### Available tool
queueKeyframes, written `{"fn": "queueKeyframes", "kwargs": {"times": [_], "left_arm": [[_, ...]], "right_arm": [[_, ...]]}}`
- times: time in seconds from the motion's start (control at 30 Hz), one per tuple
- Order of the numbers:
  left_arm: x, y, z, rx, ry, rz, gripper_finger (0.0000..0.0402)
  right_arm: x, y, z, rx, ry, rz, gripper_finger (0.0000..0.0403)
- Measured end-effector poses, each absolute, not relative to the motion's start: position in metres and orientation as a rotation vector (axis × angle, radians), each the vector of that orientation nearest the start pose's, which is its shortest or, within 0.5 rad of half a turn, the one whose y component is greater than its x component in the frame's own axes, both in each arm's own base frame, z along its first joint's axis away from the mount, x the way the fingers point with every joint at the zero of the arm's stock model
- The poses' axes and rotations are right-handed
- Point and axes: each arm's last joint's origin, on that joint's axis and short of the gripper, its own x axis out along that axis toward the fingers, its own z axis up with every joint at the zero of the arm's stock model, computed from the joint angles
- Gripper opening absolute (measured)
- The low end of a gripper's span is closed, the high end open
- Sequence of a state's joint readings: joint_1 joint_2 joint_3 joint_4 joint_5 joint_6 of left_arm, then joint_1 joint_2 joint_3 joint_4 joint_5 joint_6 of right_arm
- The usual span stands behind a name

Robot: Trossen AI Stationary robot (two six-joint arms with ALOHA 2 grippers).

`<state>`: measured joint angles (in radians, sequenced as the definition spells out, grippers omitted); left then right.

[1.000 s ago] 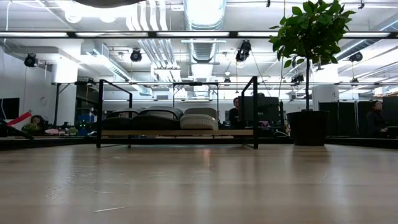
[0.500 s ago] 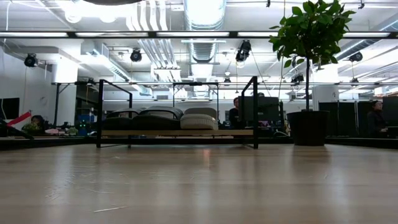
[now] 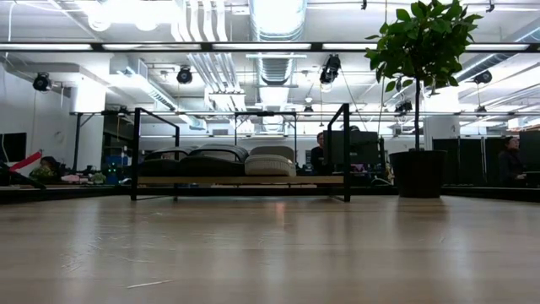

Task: Pick and place slides into the shelf
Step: Put the gray slipper on the shelf

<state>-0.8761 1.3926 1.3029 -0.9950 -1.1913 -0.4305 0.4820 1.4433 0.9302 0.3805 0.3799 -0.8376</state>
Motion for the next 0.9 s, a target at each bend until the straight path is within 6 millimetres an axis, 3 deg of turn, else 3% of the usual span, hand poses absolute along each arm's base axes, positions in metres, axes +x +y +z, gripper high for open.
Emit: {"fn": "queueKeyframes", "kwargs": {"times": [0.23, 0.53, 0.9], "left_arm": [[0.1878, -0.1820, 0.3322, 0.508, 0.466, 0.389, 0.0000], [0.1886, -0.1816, 0.3324, 0.505, 0.464, 0.391, 0.0000], [0.1898, -0.1802, 0.3322, 0.512, 0.472, 0.394, 0.0016]], "right_arm": [[0.2918, 0.1407, 0.2851, -0.860, 0.046, 0.203, 0.0182], [0.2927, 0.1385, 0.2838, -0.893, 0.055, 0.211, 0.0049], [0.2931, 0.1379, 0.2845, -0.871, 0.054, 0.200, 0.0049]]}}
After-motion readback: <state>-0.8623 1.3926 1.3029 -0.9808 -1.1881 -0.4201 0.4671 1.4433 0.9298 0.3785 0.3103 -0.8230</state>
